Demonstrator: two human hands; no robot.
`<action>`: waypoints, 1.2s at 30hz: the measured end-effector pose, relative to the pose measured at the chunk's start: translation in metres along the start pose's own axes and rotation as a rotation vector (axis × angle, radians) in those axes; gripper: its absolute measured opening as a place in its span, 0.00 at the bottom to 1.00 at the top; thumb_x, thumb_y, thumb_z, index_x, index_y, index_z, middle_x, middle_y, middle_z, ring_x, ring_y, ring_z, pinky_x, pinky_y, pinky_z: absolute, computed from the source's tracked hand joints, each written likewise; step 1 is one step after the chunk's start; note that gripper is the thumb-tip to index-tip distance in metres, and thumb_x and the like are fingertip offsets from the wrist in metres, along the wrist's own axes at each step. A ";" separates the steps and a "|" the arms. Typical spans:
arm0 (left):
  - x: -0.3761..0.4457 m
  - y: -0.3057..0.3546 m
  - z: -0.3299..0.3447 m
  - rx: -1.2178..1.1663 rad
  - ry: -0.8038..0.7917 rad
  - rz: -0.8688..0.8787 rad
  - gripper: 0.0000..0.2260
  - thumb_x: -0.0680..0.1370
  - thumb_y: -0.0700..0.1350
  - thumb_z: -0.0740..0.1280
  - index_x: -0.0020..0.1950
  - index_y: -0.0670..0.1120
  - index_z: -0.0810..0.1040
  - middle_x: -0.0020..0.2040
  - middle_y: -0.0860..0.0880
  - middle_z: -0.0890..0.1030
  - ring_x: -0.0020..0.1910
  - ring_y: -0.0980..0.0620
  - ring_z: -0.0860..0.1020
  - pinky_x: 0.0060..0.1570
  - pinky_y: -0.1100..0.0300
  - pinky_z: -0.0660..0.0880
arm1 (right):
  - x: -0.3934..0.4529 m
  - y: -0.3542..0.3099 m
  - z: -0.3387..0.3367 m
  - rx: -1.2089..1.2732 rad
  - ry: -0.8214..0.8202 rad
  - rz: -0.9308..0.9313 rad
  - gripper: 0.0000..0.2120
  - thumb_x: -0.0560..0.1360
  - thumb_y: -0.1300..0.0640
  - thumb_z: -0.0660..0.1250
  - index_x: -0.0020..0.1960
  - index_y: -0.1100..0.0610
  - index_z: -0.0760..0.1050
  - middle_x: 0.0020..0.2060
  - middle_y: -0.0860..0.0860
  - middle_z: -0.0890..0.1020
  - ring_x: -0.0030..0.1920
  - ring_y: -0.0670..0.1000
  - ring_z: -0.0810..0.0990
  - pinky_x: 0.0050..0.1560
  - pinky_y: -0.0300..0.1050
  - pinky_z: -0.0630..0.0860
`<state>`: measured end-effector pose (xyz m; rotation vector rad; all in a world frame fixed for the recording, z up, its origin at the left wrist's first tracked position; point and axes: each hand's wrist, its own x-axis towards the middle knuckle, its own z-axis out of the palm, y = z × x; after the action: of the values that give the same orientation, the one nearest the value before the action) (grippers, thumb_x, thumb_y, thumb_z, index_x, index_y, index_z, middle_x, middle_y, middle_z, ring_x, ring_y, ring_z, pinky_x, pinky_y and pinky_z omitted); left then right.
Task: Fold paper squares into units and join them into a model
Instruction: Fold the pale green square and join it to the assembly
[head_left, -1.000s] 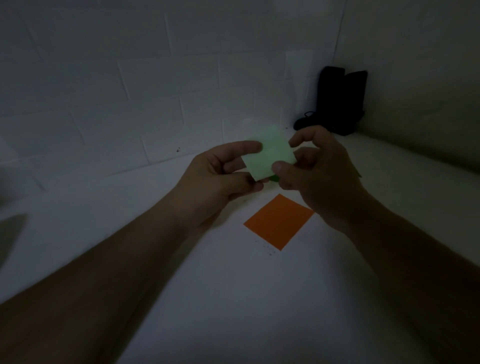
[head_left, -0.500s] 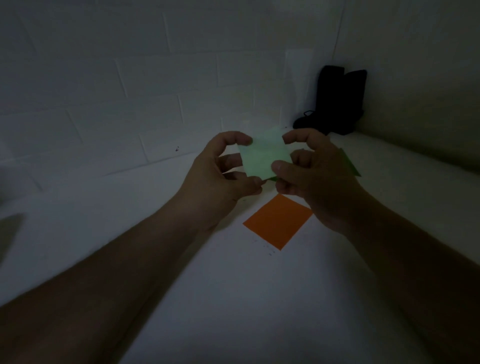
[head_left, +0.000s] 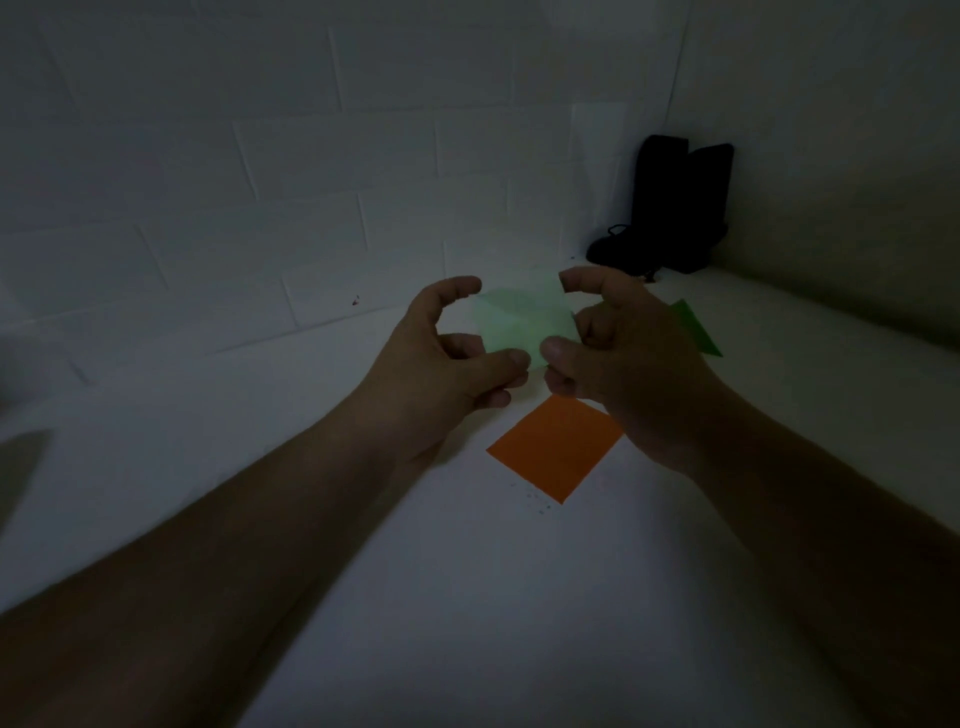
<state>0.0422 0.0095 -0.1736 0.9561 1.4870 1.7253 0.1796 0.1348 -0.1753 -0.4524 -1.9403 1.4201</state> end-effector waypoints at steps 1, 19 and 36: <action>0.000 0.000 0.000 0.008 0.001 -0.004 0.33 0.75 0.33 0.75 0.74 0.52 0.66 0.35 0.49 0.83 0.42 0.48 0.86 0.39 0.60 0.81 | 0.000 0.000 0.001 -0.024 -0.009 0.009 0.21 0.76 0.66 0.71 0.64 0.50 0.72 0.38 0.55 0.84 0.39 0.57 0.85 0.46 0.58 0.85; 0.003 0.001 -0.005 0.113 0.001 -0.077 0.36 0.72 0.34 0.77 0.75 0.53 0.66 0.35 0.47 0.83 0.37 0.45 0.83 0.38 0.59 0.80 | 0.003 0.006 -0.005 -0.040 -0.046 0.204 0.30 0.72 0.62 0.76 0.71 0.53 0.70 0.43 0.69 0.81 0.34 0.55 0.78 0.37 0.45 0.78; 0.001 0.001 -0.012 0.376 -0.103 -0.019 0.36 0.74 0.38 0.76 0.76 0.58 0.63 0.46 0.45 0.87 0.40 0.48 0.85 0.45 0.57 0.83 | -0.001 -0.008 -0.005 -0.156 0.052 0.019 0.37 0.76 0.64 0.73 0.76 0.41 0.62 0.38 0.50 0.86 0.39 0.48 0.86 0.40 0.48 0.85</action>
<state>0.0313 0.0038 -0.1741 1.1957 1.7807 1.3841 0.1847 0.1354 -0.1672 -0.5753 -2.0175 1.2607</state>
